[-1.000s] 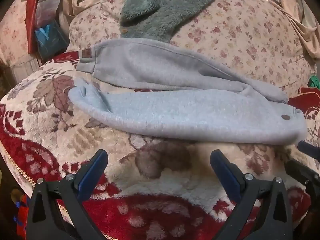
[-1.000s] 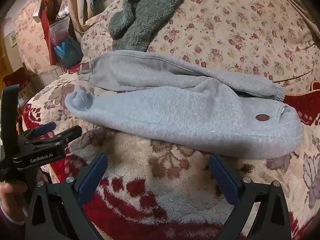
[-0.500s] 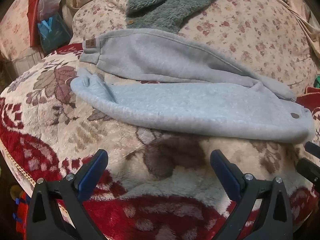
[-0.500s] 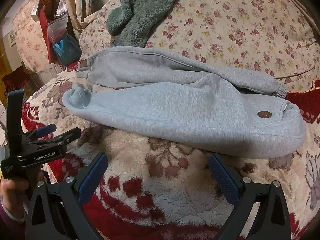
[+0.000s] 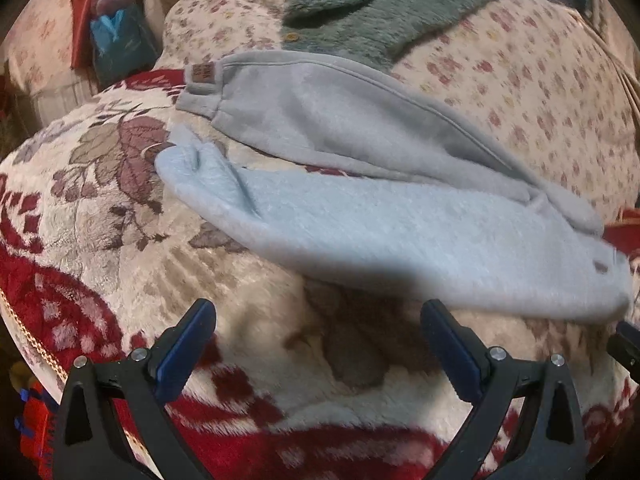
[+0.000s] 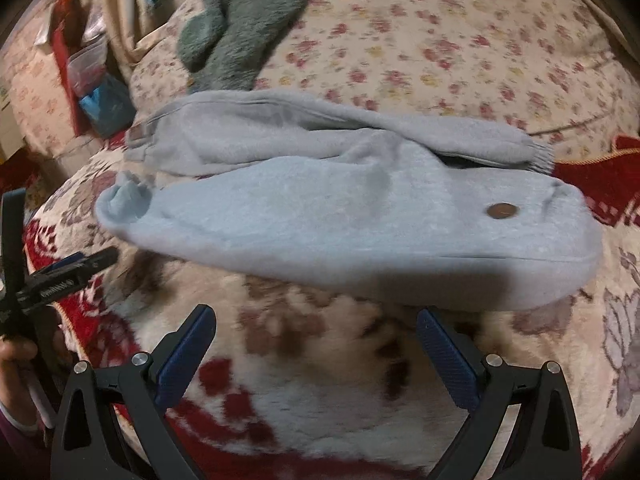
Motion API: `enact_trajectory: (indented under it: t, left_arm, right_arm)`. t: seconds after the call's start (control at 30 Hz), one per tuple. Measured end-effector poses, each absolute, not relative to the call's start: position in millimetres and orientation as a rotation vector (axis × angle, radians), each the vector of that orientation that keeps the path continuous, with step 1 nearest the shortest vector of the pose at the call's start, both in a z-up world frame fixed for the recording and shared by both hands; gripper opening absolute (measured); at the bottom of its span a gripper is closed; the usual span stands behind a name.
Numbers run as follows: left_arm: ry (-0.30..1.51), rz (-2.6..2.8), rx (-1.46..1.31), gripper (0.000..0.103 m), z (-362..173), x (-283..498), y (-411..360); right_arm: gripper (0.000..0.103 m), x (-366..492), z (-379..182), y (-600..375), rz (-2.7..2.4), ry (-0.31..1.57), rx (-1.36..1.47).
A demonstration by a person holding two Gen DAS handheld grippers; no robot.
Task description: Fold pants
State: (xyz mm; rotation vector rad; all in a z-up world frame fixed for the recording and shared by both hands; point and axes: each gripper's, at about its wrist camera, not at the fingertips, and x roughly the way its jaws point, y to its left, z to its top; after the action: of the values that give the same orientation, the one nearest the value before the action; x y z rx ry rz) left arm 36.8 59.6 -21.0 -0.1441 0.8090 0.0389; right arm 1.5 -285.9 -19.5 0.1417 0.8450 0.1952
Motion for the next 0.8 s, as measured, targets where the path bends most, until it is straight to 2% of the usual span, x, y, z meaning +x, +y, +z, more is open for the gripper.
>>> enact_trajectory:
  t: [0.43,0.7,0.77,0.8]
  left_arm:
    - [0.808,0.062,-0.274,0.102,-19,68,105]
    - [0.844,0.119,-0.302,0.102,-22,100,130]
    - [0.834,0.134,-0.317,0.102,-22,107,137]
    - [0.826,0.142,-0.327,0.102,-23,112,141]
  right_arm:
    - [0.103,17,-37,-412,0.034,0.878,0.591]
    - [0.103,41,-47,-441,0.005,0.879,0.702]
    - [0.101,48,-50,-442,0.005,0.861,0.691]
    - [0.092,50,-52,-442,0.001,0.855,0.674]
